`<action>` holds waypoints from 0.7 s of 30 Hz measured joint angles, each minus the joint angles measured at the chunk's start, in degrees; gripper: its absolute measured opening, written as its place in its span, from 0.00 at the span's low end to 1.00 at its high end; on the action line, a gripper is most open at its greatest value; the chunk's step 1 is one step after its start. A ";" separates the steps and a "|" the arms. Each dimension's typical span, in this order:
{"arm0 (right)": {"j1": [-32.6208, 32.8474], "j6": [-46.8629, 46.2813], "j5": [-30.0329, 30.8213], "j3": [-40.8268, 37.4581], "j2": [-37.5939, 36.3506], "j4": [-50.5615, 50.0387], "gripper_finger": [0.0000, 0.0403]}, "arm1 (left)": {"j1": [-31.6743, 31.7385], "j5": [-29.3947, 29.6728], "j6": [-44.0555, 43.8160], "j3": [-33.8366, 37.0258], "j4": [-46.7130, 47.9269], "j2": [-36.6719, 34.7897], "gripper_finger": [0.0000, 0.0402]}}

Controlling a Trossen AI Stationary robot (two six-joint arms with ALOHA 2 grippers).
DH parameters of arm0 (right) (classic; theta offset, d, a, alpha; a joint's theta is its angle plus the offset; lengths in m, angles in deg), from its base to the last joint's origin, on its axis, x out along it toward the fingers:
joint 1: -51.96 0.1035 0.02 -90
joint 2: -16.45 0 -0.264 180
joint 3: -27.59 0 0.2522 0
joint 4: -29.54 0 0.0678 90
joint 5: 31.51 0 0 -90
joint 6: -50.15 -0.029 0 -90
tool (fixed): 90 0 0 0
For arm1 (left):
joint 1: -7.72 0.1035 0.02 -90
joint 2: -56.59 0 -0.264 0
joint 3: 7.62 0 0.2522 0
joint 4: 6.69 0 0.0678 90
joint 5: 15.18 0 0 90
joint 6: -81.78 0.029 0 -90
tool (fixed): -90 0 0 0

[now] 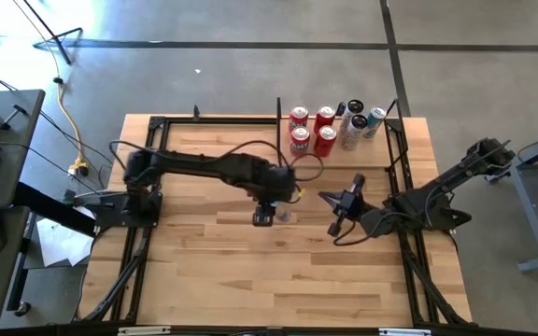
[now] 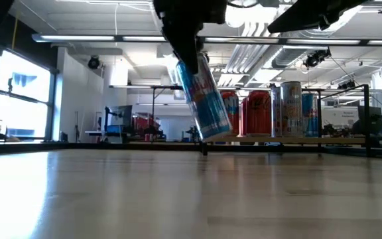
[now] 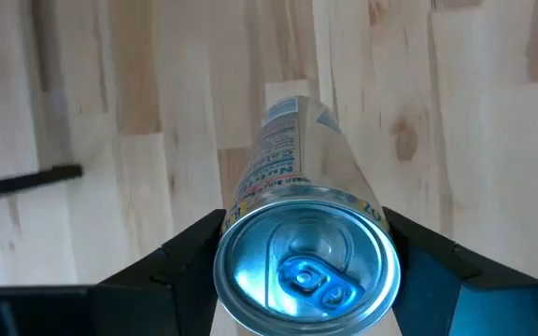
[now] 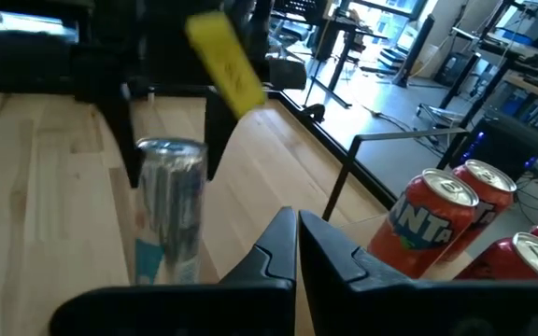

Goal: Place canned beverage on shelf
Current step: Put the blue soda can on the shelf aligned with the blue soda can

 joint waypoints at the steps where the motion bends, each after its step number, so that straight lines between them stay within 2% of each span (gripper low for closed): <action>1: -0.29 0.04 -0.03 0.00 0.00 -0.12 0.00 | 0.12 0.00 0.99 -2.06 1.52 1.75 0.55; 5: -1.51 0.11 -0.12 0.00 0.00 -0.24 0.00 | 0.16 0.13 4.93 -8.39 6.74 7.79 0.55; 8: -2.32 0.07 -0.54 0.00 0.00 -0.62 0.00 | 0.16 0.21 8.12 -10.25 9.09 10.42 0.55; 18: -2.60 0.07 -1.90 0.00 0.00 -0.72 0.00 | 0.20 0.19 9.75 -10.60 7.21 11.23 0.56; 21: -2.60 0.01 -2.28 0.00 0.00 -0.94 0.00 | 0.20 0.19 9.74 -10.57 7.21 11.25 0.62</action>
